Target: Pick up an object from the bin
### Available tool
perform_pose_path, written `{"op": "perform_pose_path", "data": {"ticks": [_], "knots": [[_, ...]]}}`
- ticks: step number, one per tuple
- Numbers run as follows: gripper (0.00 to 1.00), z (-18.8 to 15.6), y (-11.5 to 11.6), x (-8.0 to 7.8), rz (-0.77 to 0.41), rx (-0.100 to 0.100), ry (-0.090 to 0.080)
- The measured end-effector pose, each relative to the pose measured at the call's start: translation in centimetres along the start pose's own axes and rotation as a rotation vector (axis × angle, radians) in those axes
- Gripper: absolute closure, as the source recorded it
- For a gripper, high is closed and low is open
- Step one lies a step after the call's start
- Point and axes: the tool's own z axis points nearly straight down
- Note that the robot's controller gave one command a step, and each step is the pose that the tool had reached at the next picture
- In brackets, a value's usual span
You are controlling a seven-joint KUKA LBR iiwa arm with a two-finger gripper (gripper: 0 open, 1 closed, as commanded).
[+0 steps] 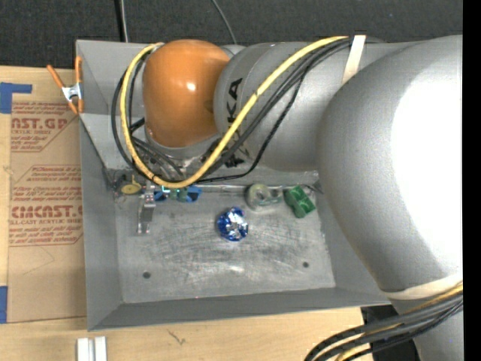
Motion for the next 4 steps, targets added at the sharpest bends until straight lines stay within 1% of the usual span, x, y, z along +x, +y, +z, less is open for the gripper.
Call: {"op": "perform_pose_path", "data": {"ticks": [1,2,3,4], "knots": [[0.00,10.0,-9.1,-1.1,-0.064,-0.006,-0.014],[0.00,6.9,-10.4,-0.7,-0.022,-0.001,-0.010],[0.00,7.1,-24.8,2.2,-0.146,0.004,-0.005],[0.00,9.7,-21.0,0.1,-0.395,0.003,-0.014]]}}
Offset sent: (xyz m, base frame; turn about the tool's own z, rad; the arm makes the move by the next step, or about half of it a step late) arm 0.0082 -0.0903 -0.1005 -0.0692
